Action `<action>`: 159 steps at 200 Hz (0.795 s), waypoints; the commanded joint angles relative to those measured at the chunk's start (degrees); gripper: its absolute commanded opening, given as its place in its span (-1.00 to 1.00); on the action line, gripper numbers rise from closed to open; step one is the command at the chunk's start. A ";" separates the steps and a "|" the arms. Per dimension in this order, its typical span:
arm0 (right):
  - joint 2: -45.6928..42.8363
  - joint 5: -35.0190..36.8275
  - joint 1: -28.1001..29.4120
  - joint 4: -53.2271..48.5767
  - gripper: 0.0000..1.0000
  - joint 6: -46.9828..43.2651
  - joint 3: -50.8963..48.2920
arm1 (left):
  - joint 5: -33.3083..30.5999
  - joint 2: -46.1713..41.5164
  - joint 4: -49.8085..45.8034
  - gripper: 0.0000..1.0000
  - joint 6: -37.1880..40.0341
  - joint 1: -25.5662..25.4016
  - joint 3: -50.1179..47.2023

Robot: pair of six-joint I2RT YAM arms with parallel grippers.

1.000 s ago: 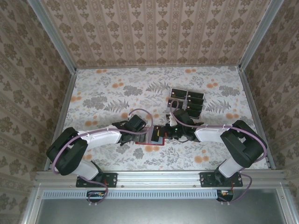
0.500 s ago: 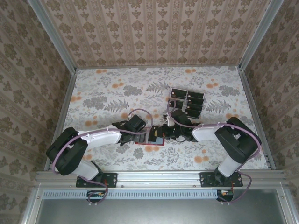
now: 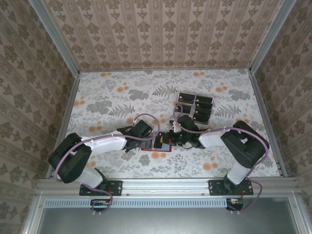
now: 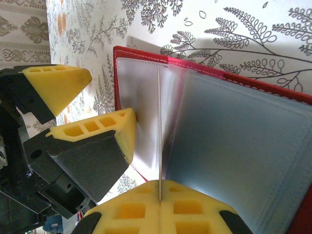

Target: Put the credit cards into the card holder

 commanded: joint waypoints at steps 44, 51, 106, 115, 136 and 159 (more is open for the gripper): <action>0.17 -0.79 0.34 2.31 -1.00 1.09 -2.43 | -1.42 -0.07 -3.47 1.00 -0.75 -0.07 -1.43; 0.17 -0.83 0.34 2.50 -1.00 1.27 -2.60 | -1.42 -0.19 -3.46 1.00 -0.75 -0.11 -1.40; 0.78 -1.24 0.25 3.15 -1.00 2.08 -3.69 | -1.50 -0.01 -3.42 1.00 -0.66 -0.13 -1.35; 1.07 -1.43 0.25 3.16 -1.00 2.07 -3.69 | -1.55 0.02 -3.34 1.00 -0.55 -0.13 -1.34; 1.76 -2.17 0.25 3.63 -1.00 2.20 -3.45 | -1.46 0.24 -3.39 0.99 -0.62 -0.13 -1.16; 3.27 -3.16 0.25 4.35 -1.00 2.52 -2.78 | -1.42 0.28 -3.40 0.99 -0.58 -0.12 -1.16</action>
